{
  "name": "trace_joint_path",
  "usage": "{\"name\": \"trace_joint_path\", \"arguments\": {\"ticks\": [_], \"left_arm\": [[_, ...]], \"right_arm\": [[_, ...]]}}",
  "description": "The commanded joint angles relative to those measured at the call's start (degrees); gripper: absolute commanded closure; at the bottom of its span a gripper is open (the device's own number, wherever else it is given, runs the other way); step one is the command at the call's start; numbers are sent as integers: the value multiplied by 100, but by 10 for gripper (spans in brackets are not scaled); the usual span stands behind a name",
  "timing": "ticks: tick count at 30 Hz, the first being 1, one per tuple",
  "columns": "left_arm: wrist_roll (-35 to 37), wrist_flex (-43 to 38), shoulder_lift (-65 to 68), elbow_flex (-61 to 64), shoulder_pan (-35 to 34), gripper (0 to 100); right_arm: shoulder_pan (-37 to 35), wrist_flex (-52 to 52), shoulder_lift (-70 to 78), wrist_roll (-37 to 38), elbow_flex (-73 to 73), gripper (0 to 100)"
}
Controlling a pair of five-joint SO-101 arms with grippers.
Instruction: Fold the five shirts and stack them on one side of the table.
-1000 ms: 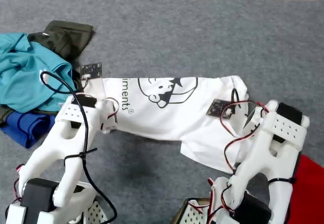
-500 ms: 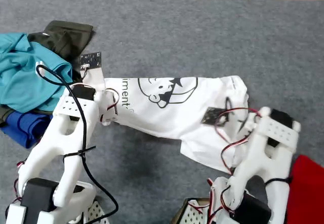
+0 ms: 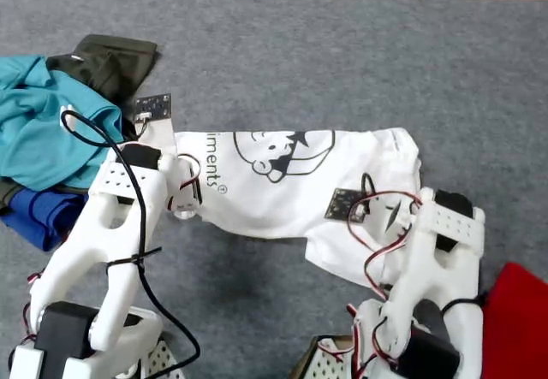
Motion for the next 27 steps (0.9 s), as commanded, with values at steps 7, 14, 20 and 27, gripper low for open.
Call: {"name": "trace_joint_path", "arguments": {"ticks": [7, 14, 20, 27], "left_arm": [[53, -105, -4, -325, 35, 897], [466, -615, -4, -352, 35, 929], [563, -580, -4, -563, 35, 930], [563, -281, -4, -1160, 35, 930]], "right_arm": [[-66, -123, 374, -105, -365, 980], [-75, -123, 119, -202, -585, 982], [-110, -26, -198, -396, -690, 983], [-119, 563, -365, -396, -1534, 983]]}}
